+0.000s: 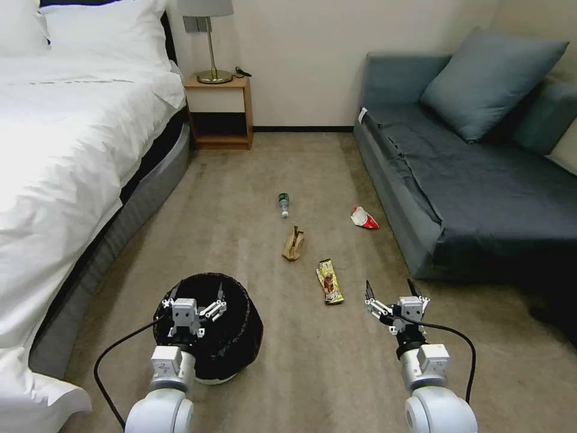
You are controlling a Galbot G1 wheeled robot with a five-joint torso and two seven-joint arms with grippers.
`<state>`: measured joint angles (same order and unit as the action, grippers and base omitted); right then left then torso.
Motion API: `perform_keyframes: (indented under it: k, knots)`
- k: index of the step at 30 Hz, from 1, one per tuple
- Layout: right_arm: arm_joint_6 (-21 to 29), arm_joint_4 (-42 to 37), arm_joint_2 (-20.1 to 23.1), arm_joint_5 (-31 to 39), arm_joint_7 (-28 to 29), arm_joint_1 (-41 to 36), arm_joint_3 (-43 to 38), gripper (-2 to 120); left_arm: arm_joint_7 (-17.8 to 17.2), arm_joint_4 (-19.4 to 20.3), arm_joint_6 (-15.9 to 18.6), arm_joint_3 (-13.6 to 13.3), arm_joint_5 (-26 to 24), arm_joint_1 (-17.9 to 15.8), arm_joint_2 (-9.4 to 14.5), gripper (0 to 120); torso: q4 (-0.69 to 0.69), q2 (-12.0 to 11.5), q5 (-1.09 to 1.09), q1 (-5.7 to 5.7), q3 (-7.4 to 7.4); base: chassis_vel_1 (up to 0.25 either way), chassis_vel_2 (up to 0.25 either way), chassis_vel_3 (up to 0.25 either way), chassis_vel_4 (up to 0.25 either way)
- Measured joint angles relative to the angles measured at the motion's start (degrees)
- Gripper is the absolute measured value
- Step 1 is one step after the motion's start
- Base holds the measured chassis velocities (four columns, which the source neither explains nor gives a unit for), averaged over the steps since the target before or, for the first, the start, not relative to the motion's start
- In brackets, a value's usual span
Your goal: Pick up the trash bin, then pick up the garbage on the floor and place it into the trash bin.
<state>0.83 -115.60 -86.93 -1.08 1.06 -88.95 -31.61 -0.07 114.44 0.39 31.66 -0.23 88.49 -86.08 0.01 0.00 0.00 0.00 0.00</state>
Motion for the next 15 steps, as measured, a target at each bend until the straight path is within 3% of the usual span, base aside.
perform_keyframes:
  k: [1,5,13,15]
  knots:
    - [0.00,0.00,0.00,0.00,0.00,0.00,0.00,100,0.00,0.00,0.00,0.00,0.00,0.00,0.00,100,0.00,0.00,0.00,0.00,0.00,0.000,0.000,0.000,0.000]
    - [3.63,-5.28,-4.70,-4.88,4.64,-0.66,-0.54,100,-2.16,-2.06,7.38,1.69,-3.18,-4.96,-2.05,100,-0.04,0.01,-0.02,0.00,0.00,0.000,0.000,0.000,0.000]
    - [4.46,-6.70,-5.19,-4.84,4.81,-1.06,-1.16,100,-1.88,-1.32,8.51,1.37,-3.46,-4.89,-0.49,100,-0.01,0.00,0.00,0.00,0.00,0.000,0.000,0.000,0.000]
    - [4.63,-6.68,-5.19,-4.58,4.91,-1.13,-1.26,100,-1.72,-0.85,8.95,1.12,-3.81,-4.50,0.83,100,-0.01,0.00,0.00,0.00,0.00,0.000,0.000,0.000,0.000]
